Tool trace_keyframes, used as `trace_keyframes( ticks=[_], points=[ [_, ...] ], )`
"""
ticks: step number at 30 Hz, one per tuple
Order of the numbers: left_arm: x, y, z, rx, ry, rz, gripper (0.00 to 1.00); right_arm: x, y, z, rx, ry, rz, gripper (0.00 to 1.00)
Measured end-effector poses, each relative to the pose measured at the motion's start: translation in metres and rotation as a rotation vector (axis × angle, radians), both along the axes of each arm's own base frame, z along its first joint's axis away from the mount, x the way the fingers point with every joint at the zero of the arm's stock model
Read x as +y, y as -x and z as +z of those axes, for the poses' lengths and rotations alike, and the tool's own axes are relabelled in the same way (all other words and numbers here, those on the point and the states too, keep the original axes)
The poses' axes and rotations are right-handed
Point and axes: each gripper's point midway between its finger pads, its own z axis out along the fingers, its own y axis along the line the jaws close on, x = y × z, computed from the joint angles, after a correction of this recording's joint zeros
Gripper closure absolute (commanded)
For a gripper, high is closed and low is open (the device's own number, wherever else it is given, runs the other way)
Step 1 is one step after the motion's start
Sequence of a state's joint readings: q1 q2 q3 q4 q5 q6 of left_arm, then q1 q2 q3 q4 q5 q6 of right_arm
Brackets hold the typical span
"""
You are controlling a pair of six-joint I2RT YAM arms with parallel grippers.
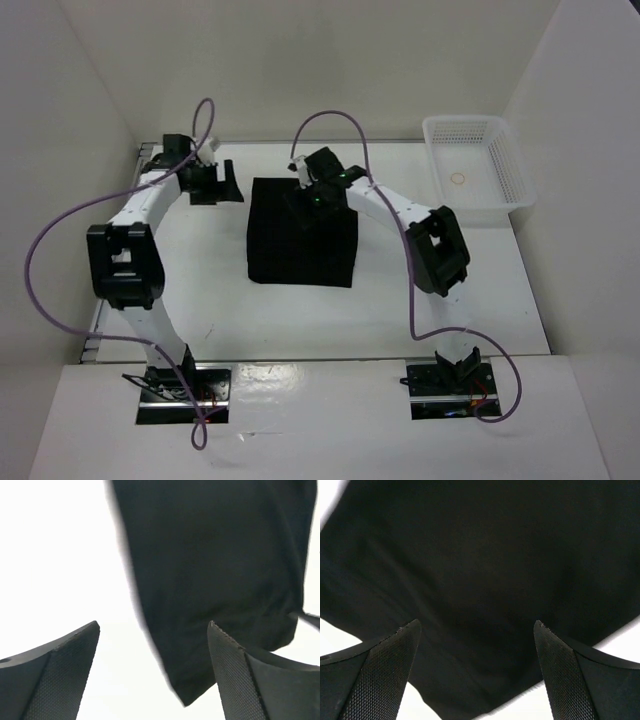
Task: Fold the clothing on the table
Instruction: Flatten the skirt out
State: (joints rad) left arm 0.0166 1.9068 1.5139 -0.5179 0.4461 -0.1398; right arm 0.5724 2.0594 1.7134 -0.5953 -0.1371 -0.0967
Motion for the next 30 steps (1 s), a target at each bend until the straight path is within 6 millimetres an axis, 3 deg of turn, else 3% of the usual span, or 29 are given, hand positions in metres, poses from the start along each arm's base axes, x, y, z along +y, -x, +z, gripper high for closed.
trace_keyframes(
  ticks=[4, 6, 8, 10, 17, 30],
  points=[
    [0.061, 0.012, 0.054, -0.122, -0.113, 0.169, 0.01, 0.05, -0.012, -0.003, 0.003, -0.05, -0.039, 0.04],
    [0.078, 0.025, 0.078, -0.182, -0.164, 0.226, 0.01, 0.056, -0.023, -0.006, 0.008, -0.066, -0.101, 0.04],
    [0.081, 0.036, 0.092, -0.217, -0.194, 0.244, 0.01, 0.052, -0.033, -0.011, 0.015, -0.069, -0.166, 0.04],
    [0.08, 0.045, 0.09, -0.211, -0.216, 0.242, 0.01, 0.049, -0.045, -0.014, 0.014, -0.07, -0.227, 0.04],
    [0.083, 0.081, 0.037, -0.043, -0.258, 0.23, 0.01, 0.047, -0.074, -0.024, -0.007, -0.059, -0.344, 0.04],
    [0.084, 0.085, 0.035, -0.039, -0.275, 0.218, 0.01, 0.066, -0.115, -0.049, -0.033, -0.04, -0.391, 0.04]
  ],
)
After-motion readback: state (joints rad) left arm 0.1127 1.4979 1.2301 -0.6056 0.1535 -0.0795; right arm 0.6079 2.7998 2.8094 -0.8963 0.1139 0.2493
